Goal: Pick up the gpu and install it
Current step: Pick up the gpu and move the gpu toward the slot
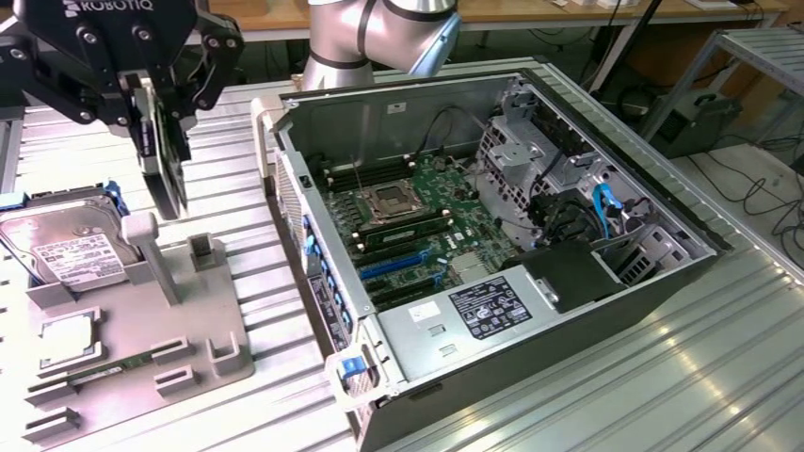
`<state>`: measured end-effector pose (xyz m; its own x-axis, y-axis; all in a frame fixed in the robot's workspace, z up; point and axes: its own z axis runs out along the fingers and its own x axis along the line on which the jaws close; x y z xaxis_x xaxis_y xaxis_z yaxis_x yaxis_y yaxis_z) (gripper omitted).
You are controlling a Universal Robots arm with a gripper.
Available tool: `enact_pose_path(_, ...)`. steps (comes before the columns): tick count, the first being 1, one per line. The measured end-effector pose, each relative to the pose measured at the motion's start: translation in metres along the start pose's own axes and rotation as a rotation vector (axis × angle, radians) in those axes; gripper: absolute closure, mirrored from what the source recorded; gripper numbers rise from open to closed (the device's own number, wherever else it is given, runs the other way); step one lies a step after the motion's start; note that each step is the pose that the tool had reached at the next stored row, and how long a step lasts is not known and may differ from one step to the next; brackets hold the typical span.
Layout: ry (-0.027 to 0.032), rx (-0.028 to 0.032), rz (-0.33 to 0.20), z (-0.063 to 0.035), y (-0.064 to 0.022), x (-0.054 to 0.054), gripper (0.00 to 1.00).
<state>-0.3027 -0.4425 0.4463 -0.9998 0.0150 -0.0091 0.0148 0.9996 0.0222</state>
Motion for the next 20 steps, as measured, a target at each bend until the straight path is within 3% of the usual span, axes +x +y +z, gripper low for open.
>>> enact_pose_path(20,0.0000,0.0000,0.000,-0.0283,0.0006,-0.002,0.72)
